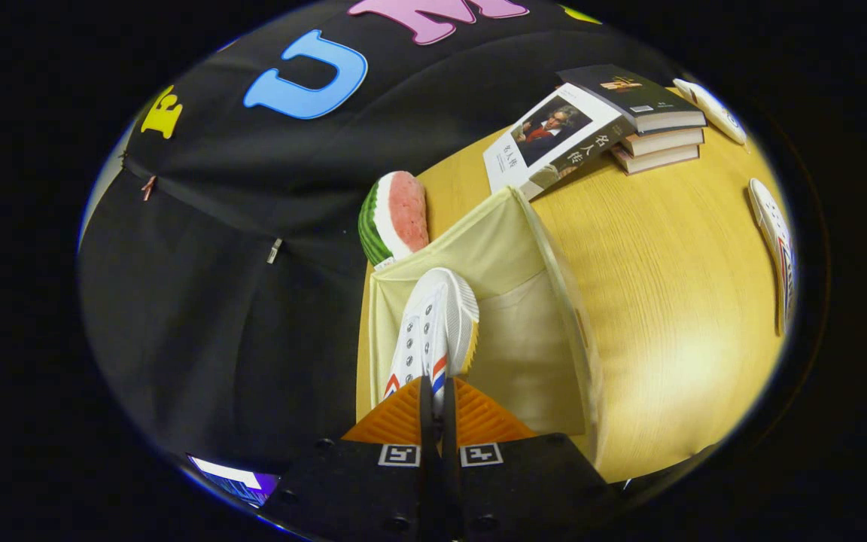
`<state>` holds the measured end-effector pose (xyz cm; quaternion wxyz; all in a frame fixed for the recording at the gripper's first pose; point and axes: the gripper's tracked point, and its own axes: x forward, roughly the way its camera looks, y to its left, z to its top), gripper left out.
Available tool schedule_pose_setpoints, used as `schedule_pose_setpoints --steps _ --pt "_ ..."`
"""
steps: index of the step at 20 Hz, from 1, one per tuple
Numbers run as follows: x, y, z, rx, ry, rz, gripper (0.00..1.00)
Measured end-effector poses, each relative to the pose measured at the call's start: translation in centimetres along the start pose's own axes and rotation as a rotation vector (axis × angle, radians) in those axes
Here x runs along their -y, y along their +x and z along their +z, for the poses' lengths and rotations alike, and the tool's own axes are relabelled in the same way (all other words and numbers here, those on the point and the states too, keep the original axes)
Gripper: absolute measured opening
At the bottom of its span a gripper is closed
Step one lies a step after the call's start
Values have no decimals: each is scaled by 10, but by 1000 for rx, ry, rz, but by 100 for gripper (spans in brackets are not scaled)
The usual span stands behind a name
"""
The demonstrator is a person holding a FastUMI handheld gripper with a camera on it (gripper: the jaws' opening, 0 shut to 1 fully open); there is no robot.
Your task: Open the storage box then place both shoes into the box .Put the left shoe in first, then the right shoe, with the right side of both shoes facing outward in a uniform manner.
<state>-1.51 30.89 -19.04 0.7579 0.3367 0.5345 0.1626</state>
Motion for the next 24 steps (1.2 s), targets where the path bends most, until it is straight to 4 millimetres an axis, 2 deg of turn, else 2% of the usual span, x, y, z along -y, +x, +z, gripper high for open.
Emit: schedule_pose_setpoints --steps 5,6,8,9,11,14,17,19,21,22,24 --pt "12 27 -8 -46 18 -70 5" --pt "0 27 -6 -39 32 -22 5" --pt "-37 21 4 -13 68 114 18" --pt "-48 8 11 0 58 152 44" --pt "-54 -11 23 44 -33 161 95" --pt "-50 -55 37 122 -196 155 99" --pt "-20 -103 54 192 -299 111 99" --pt "13 -137 73 247 -331 59 98" --pt "64 -166 97 302 -357 -27 99" --pt "95 -171 110 326 -375 -78 98" --pt "151 -193 128 352 -411 -179 98"
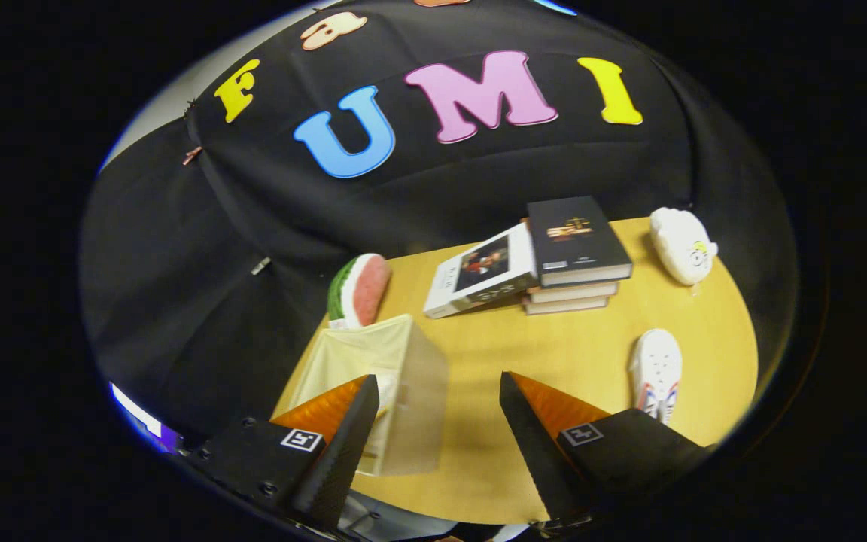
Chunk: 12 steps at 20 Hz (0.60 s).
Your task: Open the storage box then place both shoes into the box .Put the left shoe in first, then the right shoe, with the right side of both shoes facing outward in a uniform manner.
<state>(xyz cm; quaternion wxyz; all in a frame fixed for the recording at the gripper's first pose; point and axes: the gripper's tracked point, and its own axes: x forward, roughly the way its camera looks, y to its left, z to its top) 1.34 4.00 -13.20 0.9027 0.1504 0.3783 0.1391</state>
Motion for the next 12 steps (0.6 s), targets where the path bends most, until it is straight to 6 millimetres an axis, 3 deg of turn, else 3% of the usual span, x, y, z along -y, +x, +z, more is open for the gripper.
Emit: schedule_pose_setpoints --steps 1,5,7,9,12 --pt "37 -13 -2 -11 -27 -58 98" --pt "158 -25 -28 -83 -74 -215 99" --pt "202 -26 -44 -141 -68 -271 99" --pt "237 -15 -69 -217 -64 -299 99" --pt "271 -2 -100 -324 -81 -299 99"
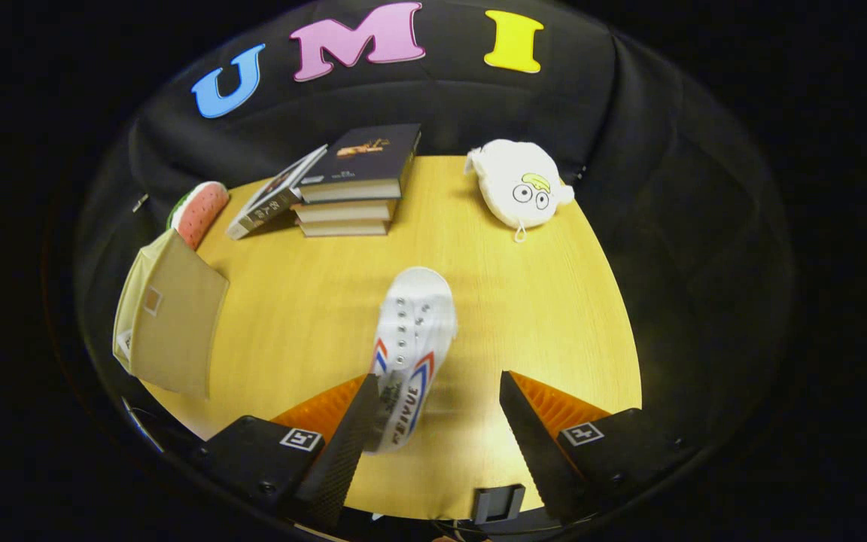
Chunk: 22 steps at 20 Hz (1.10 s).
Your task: Open the storage box then place both shoes into the box .Put the left shoe in first, then the right shoe, with the right side of both shoes facing outward in a uniform manner.
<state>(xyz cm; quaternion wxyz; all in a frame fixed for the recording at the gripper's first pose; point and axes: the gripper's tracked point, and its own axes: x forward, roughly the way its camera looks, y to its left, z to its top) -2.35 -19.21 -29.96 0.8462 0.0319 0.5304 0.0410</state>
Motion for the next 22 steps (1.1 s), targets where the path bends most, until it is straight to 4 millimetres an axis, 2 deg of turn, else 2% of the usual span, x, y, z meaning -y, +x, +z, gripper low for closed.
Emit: schedule_pose_setpoints --steps 3,4,7,12,14,15,18,19,21,22 --pt "4 26 -17 -77 -25 18 99" --pt "-1 32 -21 -98 -25 43 99" --pt "-13 43 -20 -123 -22 89 99" --pt "-18 76 -20 -117 -98 78 96" --pt "-30 77 -23 -135 -47 126 68" --pt "-31 78 -23 -138 -26 141 48" --pt "-29 75 -24 -150 92 170 37" --pt "-27 77 -22 -148 151 169 24" --pt "-24 78 -24 -134 222 184 8" --pt "-24 77 -23 -133 259 191 8"
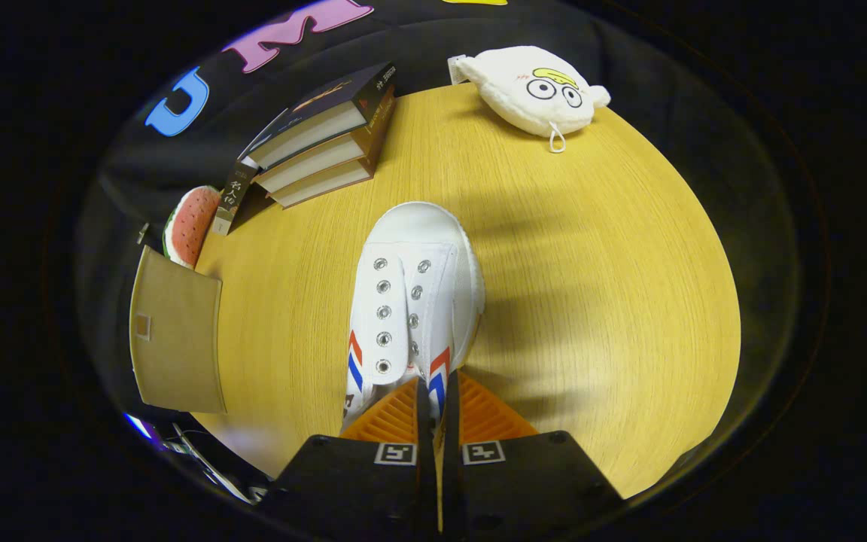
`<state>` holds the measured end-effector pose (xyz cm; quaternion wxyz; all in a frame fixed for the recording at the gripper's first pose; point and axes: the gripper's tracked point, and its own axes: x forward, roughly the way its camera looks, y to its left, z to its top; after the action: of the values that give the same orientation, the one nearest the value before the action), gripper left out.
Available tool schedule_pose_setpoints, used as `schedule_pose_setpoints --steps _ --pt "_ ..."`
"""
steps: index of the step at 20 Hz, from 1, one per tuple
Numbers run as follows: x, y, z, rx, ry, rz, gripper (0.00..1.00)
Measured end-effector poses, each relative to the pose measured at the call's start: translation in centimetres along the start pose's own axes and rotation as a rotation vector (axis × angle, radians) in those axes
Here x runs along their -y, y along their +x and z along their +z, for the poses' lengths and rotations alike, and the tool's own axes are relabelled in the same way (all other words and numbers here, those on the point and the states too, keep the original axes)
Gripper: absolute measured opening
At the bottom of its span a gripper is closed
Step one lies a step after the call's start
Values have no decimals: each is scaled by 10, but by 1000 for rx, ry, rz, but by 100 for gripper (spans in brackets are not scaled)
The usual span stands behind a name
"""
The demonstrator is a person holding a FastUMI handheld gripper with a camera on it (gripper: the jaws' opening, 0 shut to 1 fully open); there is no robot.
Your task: Open the storage box then place both shoes into the box .Put the left shoe in first, then the right shoe, with the right side of both shoes facing outward in a uniform manner.
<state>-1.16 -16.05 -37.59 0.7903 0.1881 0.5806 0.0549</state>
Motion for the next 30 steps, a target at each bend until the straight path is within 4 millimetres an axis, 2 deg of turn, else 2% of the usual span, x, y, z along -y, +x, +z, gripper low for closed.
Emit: schedule_pose_setpoints --steps 2,8,14,16,19,22,24,25,27,29,30 --pt "-2 -2 2 20 59 21 5" --pt "-13 -35 13 98 150 74 5" --pt "-40 -61 17 146 231 131 5" --pt "-62 -77 31 187 277 211 5" --pt "-51 -70 30 177 223 132 5" --pt "-19 -64 14 184 67 -43 5" --pt "-26 -62 -2 145 -5 -41 5" --pt "-29 -52 -9 121 -23 -28 8" --pt "-20 -38 -11 106 -82 -80 36" --pt "-16 -26 -27 26 -140 -119 63" --pt "-14 -21 -33 1 -170 -131 62"
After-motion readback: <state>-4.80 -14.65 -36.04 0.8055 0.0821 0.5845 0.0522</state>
